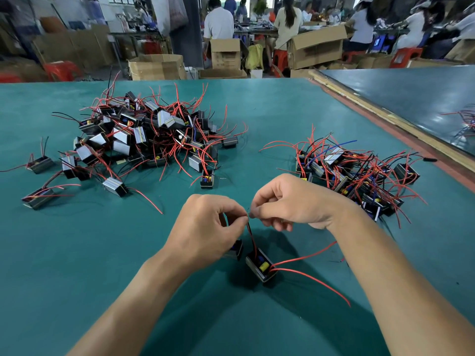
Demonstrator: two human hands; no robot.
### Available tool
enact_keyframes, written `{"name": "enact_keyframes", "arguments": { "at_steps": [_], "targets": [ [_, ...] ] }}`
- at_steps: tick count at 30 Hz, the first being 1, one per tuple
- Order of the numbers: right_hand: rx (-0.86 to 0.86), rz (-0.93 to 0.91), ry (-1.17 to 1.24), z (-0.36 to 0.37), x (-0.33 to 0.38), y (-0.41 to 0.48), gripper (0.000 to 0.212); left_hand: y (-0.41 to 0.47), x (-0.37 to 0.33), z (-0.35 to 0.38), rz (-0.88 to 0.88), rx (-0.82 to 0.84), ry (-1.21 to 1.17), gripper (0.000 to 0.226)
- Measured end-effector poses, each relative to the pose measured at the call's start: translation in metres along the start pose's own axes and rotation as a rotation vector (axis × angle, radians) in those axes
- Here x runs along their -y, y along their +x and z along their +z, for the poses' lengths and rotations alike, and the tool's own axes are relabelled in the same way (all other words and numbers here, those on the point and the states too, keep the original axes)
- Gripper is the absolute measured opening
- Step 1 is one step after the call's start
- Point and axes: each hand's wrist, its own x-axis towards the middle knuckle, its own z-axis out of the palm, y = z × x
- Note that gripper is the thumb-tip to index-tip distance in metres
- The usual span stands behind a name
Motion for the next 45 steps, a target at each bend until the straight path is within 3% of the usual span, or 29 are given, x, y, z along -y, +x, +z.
{"name": "enact_keyframes", "arguments": {
  "at_steps": [16, 21, 23, 28, 34, 40, 45],
  "targets": [
    [-0.041, 0.087, 0.013, 0.007, -0.003, 0.008, 0.032, -0.001, 0.000, 0.004, 0.101, 0.023, 0.083, 0.008],
    [-0.097, 0.020, -0.017, 0.004, -0.008, 0.010, 0.023, -0.001, 0.003, 0.005, -0.062, -0.017, -0.042, 0.014],
    [-0.048, 0.031, -0.070, 0.002, -0.008, 0.007, 0.021, 0.002, 0.007, 0.004, -0.152, -0.029, -0.124, 0.018],
    [0.040, 0.042, -0.497, 0.016, -0.003, 0.005, 0.047, 0.005, 0.010, 0.005, -0.199, -0.066, -0.243, 0.023],
    [-0.056, -0.134, -0.534, 0.041, 0.001, 0.011, 0.038, 0.007, 0.012, 0.007, -0.157, -0.141, -0.239, 0.020],
    [-0.079, -0.159, -0.454, 0.030, -0.004, 0.015, 0.014, 0.007, 0.011, 0.005, -0.139, -0.201, -0.300, 0.019],
    [-0.224, -0.153, -0.447, 0.011, -0.012, 0.016, 0.014, 0.009, 0.008, -0.001, -0.115, -0.316, -0.284, 0.014]
  ]
}}
